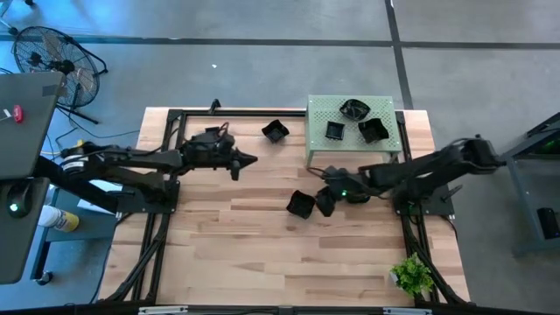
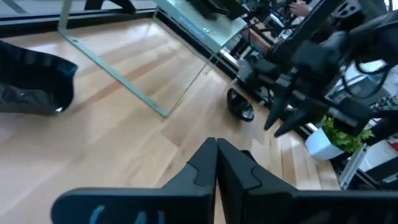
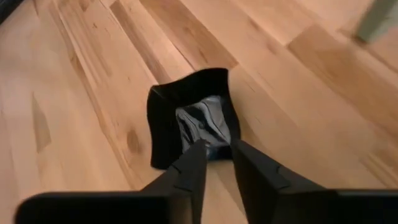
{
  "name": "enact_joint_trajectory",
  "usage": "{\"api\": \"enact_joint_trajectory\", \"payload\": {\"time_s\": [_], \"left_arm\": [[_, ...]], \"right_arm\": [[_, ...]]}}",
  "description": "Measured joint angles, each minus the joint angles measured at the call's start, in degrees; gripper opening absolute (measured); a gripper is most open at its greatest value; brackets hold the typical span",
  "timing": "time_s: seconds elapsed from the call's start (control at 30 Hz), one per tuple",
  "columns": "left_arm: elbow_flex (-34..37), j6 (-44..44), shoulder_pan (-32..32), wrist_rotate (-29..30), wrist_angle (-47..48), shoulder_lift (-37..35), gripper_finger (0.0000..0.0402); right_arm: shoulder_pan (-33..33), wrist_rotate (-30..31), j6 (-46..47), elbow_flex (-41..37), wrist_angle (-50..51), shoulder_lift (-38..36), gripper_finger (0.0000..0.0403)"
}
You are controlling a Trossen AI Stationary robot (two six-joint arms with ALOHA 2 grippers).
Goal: Pick & Place Mini shaped plates
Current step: Stack the black distorted square plate on top of the black distorted square plate on the shelf
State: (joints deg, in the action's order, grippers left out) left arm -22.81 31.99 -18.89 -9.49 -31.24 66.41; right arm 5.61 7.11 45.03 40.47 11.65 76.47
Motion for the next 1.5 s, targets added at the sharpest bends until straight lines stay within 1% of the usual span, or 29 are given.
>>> {"api": "enact_joint_trajectory", "payload": {"time_s": [0.07,0.17,0.37,0.47,0.6,0.73,0.77,0.83,0.97,1.07,1.2,1.3,1.37,1.43,1.5], "left_arm": [[0.8,0.0,-0.7,-0.3,-0.3,-0.9,0.0001],[1.2,-0.1,-1.5,-1.2,0.2,-1.1,0.0001],[1.2,-0.3,-1.4,-2.1,1.1,-1.1,0.0001],[1.2,-0.3,-1.4,-2.4,1.7,-1.1,0.0000],[1.2,-0.4,-1.4,-2.6,1.9,-1.1,0.0000],[1.2,-0.4,-1.4,-2.6,2.0,-1.1,0.0000],[1.2,-0.3,-1.4,-2.6,2.1,-1.1,0.0000],[1.2,-0.3,-1.4,-2.7,2.4,-1.1,0.0000],[1.2,-0.2,-1.4,-2.7,2.7,-1.0,0.0000],[1.2,-0.2,-1.4,-2.7,2.7,-1.0,0.0000],[1.2,-0.2,-1.4,-2.7,2.7,-1.0,0.0000],[1.2,-0.2,-1.4,-2.6,2.7,-1.0,0.0000],[1.2,-0.2,-1.4,-2.6,2.7,-1.0,0.0000],[1.2,-0.2,-1.4,-2.6,2.7,-1.0,0.0000],[1.2,-0.2,-1.4,-2.6,2.7,-1.0,0.0000]], "right_arm": [[-0.9,-1.7,-1.4,0.0,-3.1,2.7,0.0097],[-1.6,-2.5,-3.9,0.0,-6.1,6.3,0.0113],[-2.3,-2.8,-6.5,0.0,-7.3,12.0,0.0111],[-2.3,-2.8,-7.6,0.0,-8.0,14.2,0.0096],[-2.3,-3.7,-7.6,0.0,-9.7,16.2,0.0062],[-2.3,-3.3,-6.3,0.0,-9.8,15.6,0.0014],[-2.3,-3.1,-6.1,0.0,-9.8,15.1,0.0008],[-2.5,-3.2,-5.3,0.0,-9.9,13.8,0.0007],[-3.6,-5.8,-3.4,0.0,-9.8,9.6,0.0007],[-4.6,-6.9,-2.4,0.0,-9.8,4.5,0.0003],[-6.3,-7.1,0.2,0.0,-8.7,-4.4,0.0006],[-7.6,-5.5,2.1,0.0,-6.9,-12.0,0.0003],[-8.4,-3.2,3.2,0.0,-5.3,-17.0,0.0004],[-9.3,-0.3,4.1,0.7,-1.1,-21.7,0.0005],[-9.8,2.9,4.2,3.2,4.8,-25.4,0.0005]]}}
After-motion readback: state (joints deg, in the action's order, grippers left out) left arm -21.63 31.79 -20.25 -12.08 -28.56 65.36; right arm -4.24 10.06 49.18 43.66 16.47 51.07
